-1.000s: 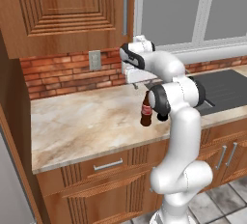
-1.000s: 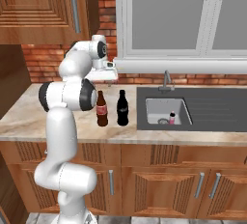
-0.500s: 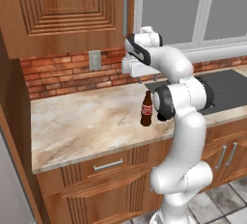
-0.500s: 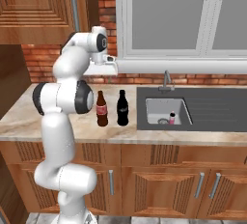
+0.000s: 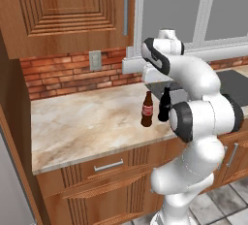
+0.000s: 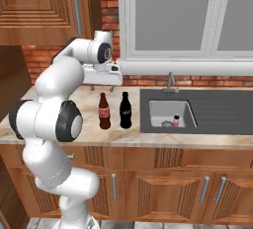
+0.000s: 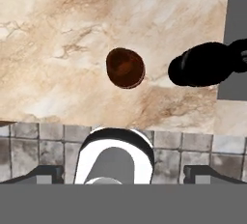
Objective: Place the large bottle from the dining counter next to the other large bottle outside the sink, and place the small bottle from the dining counter next to the other small bottle inside the sink.
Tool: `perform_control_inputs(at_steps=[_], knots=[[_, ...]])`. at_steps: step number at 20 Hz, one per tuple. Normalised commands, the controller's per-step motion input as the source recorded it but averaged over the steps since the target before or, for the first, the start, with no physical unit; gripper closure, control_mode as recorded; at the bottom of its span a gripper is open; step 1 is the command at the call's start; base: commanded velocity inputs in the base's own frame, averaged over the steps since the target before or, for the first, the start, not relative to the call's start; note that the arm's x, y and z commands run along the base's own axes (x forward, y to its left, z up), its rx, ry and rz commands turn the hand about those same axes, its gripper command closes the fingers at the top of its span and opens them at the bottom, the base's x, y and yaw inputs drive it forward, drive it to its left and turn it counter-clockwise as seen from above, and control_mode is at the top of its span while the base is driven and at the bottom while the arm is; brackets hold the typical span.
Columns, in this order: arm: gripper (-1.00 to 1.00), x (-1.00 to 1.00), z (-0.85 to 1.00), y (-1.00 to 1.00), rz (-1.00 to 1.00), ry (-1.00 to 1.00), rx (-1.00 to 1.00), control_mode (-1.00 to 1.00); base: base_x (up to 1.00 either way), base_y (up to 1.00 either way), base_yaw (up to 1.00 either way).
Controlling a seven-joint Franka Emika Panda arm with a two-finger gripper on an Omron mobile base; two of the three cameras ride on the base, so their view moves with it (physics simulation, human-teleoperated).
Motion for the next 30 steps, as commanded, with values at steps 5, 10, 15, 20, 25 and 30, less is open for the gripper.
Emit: perform_control_inputs(at_steps=[5,10,15,20,25,30], knots=[[-1.0,-0.89,0.07,-0.04,0.0,-0.05,0.0,-1.0,0.0,0.0,0.0],[-1.0,-0.79,0.18,0.0,0.0,-0.02,0.0,-1.0,0.0,0.0,0.0],[-1.0,-0.59,0.24,0.0,0.0,0.0,0.0,-1.0,0.0,0.0,0.0],[-1.0,-0.18,0.12,0.0,0.0,0.01,0.0,-1.0,0.0,0.0,0.0],[-1.0,0.0,0.0,0.0,0.0,0.0,0.0,-1.0,0.0,0.0,0.0],[-1.0,0.0,0.0,0.0,0.0,0.0,0.0,-1.0,0.0,0.0,0.0]])
